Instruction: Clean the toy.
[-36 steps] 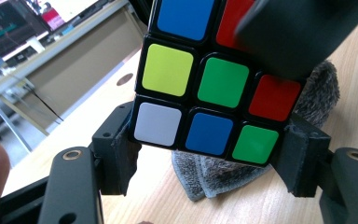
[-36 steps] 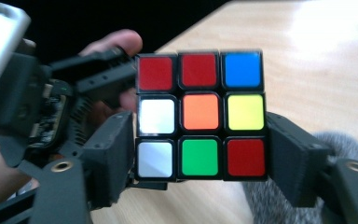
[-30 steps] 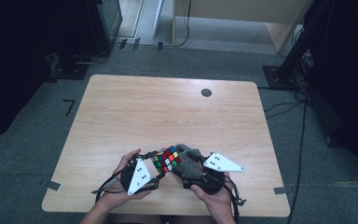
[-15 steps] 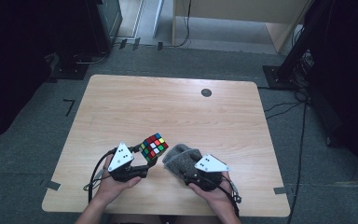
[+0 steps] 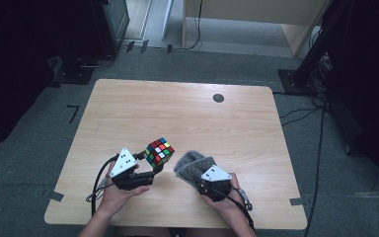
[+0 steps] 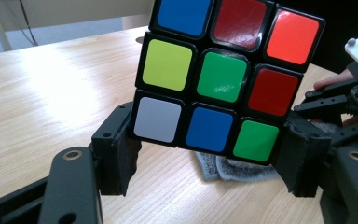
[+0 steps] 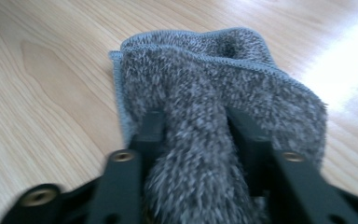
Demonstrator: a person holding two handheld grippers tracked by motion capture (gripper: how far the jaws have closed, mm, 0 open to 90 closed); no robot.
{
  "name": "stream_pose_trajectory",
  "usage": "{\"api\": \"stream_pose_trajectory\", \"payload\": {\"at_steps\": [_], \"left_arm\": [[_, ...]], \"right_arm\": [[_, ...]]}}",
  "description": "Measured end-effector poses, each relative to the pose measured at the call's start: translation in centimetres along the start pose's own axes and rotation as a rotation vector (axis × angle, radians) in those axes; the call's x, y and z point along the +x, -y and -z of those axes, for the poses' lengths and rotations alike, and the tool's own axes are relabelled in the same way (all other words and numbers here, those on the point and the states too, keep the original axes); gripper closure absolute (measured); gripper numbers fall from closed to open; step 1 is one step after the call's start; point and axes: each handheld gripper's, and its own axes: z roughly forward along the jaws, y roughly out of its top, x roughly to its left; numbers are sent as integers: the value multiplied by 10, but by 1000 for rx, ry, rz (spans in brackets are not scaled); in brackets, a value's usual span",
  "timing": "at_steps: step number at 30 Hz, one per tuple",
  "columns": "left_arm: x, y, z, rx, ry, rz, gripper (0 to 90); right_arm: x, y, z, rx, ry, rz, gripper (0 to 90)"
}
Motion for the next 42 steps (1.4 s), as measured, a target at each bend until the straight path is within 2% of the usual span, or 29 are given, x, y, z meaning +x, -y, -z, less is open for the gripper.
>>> {"api": "stream_pose_trajectory", "payload": {"at_steps": [2, 4, 5, 7, 9, 11, 12, 14, 16, 17, 18, 20, 22, 24, 27, 31, 33, 34, 36, 37, 39, 41, 42], "left_arm": [[-1, 0, 0, 3, 4, -7, 325], [-1, 0, 0, 11, 7, -16, 325], [-2, 1, -1, 18, 5, -26, 325], [-4, 2, -3, 52, -16, -60, 326], [-7, 4, -8, 95, -44, -106, 326], [-14, 6, -13, 139, -71, -156, 327], [-18, 7, -16, 156, -81, -178, 327], [-26, 7, -21, 186, -87, -212, 327], [-37, 7, -25, 212, -88, -255, 327], [-40, 7, -26, 227, -87, -274, 327], [-44, 6, -27, 235, -86, -288, 327], [-52, 4, -28, 242, -78, -295, 327], [-56, 2, -29, 261, -95, -305, 327], [-57, 2, -29, 277, -94, -308, 328], [-61, 2, -30, 289, -108, -331, 329], [-67, 3, -31, 297, -109, -375, 330], [-66, 3, -30, 290, -105, -376, 331], [-66, 2, -29, 286, -101, -373, 333], [-64, 0, -27, 268, -87, -369, 339], [-63, -1, -25, 259, -78, -365, 342], [-59, -2, -21, 226, -45, -346, 345], [-56, 1, -22, 220, -38, -341, 347], [-54, 3, -24, 224, -30, -334, 348]], "right_arm": [[-1, -1, 3, 6, 5, 28, 710], [-3, -3, 8, -9, 33, 21, 736], [-4, -5, 13, -36, 43, 3, 742], [-8, -12, 27, -116, 44, -49, 746], [-9, -21, 46, -231, 49, -94, 745], [-5, -31, 66, -350, 29, -88, 741], [-1, -36, 74, -398, 14, -68, 739], [13, -45, 85, -458, -10, -20, 734], [29, -53, 87, -463, -40, 54, 727], [41, -56, 85, -442, -50, 117, 724], [48, -57, 82, -422, -48, 157, 722], [66, -55, 74, -368, -13, 274, 718], [79, -51, 66, -335, 26, 379, 715], [87, -49, 63, -319, 76, 478, 716], [93, -49, 61, -288, 112, 579, 715], [100, -49, 60, -257, 129, 684, 716], [103, -48, 60, -243, 150, 726, 717], [102, -49, 60, -237, 171, 729, 717], [95, -52, 62, -235, 215, 686, 718], [88, -54, 64, -241, 231, 647, 717], [72, -57, 70, -255, 238, 523, 715], [56, -57, 76, -308, 147, 379, 715], [49, -56, 77, -333, 95, 326, 714]]}}
